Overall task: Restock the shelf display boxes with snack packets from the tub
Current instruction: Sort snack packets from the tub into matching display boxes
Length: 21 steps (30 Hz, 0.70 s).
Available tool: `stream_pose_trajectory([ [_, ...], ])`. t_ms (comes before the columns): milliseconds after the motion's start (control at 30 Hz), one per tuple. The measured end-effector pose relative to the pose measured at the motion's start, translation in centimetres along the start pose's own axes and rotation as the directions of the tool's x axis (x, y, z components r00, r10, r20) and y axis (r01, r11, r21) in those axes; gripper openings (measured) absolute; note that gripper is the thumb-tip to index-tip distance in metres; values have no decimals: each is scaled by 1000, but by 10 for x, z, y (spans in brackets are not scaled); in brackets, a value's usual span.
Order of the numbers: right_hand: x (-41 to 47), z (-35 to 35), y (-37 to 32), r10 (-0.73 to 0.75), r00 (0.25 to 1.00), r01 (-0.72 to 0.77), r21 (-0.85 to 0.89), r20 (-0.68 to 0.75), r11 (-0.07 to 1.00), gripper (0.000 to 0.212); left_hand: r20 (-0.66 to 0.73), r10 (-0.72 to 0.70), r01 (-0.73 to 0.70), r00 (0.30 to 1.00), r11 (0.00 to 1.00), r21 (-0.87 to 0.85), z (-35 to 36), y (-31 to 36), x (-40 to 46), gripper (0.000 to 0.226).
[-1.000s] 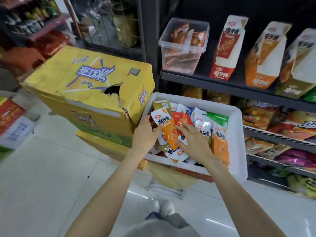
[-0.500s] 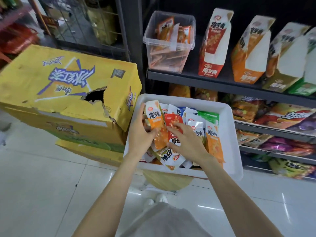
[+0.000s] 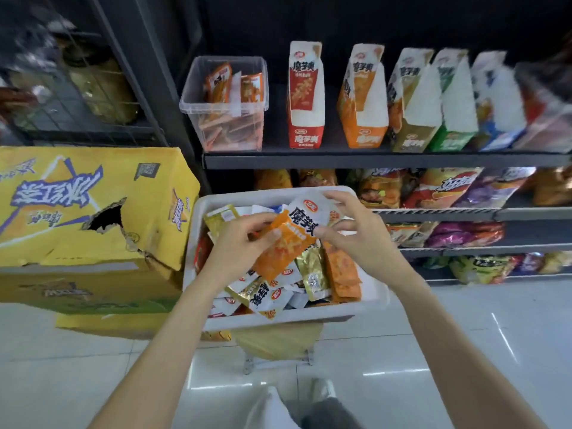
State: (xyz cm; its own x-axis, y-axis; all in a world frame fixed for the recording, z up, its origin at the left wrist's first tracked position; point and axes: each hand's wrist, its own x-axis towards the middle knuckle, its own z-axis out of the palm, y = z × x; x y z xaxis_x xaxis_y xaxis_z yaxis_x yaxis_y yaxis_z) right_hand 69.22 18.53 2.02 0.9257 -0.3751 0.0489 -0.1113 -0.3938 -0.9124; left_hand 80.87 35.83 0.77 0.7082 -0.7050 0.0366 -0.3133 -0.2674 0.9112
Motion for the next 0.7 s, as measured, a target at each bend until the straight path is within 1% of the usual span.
stream_pose_trajectory([
  [67, -4, -21, 5, -33, 999, 33, 12, -27, 999, 20, 26, 40, -40, 999, 999, 22, 18, 12, 9, 31],
  [100, -6, -33, 8, -45, 998, 47, 30, -47, 998, 13, 30, 64, -65, 997, 997, 33, 28, 18, 13, 32],
  [167, -9, -58, 19, -42, 996, 46, 50, -84, 998, 16, 40, 99, -101, 994, 994, 48, 49, 30, 22, 29],
  [267, -13, -102, 34, -16, 998, 24, 123, -66, 992, 10, 35, 103, -105, 994, 993, 56, 86, 47, 39, 19],
  [333, -14, -131, 47, -14, 999, 19, 168, -32, 986, 11, 14, 104, -104, 995, 993, 47, 113, 58, 54, 19],
  [400, -13, -159, 62, -4, 1000, 3, 169, 8, 986, 15, -21, 116, -115, 993, 993, 33, 140, 69, 68, 19],
  [500, -4, -199, 79, -12, 1000, 6, 177, 29, 984, 18, -73, 120, -118, 990, 992, 34, 176, 85, 83, 25],
  [567, 3, -222, 82, -47, 998, 40, 124, 47, 991, 14, -112, 108, -103, 988, 993, 52, 194, 94, 93, 23],
  [633, 14, -240, 81, -114, 992, 114, 4, 45, 993, 11, -147, 115, -107, 982, 992, 65, 206, 105, 102, 22],
  [700, 28, -255, 84, -147, 989, 147, -42, -10, 988, 4, -168, 153, -139, 974, 986, 90, 209, 114, 113, 24],
])
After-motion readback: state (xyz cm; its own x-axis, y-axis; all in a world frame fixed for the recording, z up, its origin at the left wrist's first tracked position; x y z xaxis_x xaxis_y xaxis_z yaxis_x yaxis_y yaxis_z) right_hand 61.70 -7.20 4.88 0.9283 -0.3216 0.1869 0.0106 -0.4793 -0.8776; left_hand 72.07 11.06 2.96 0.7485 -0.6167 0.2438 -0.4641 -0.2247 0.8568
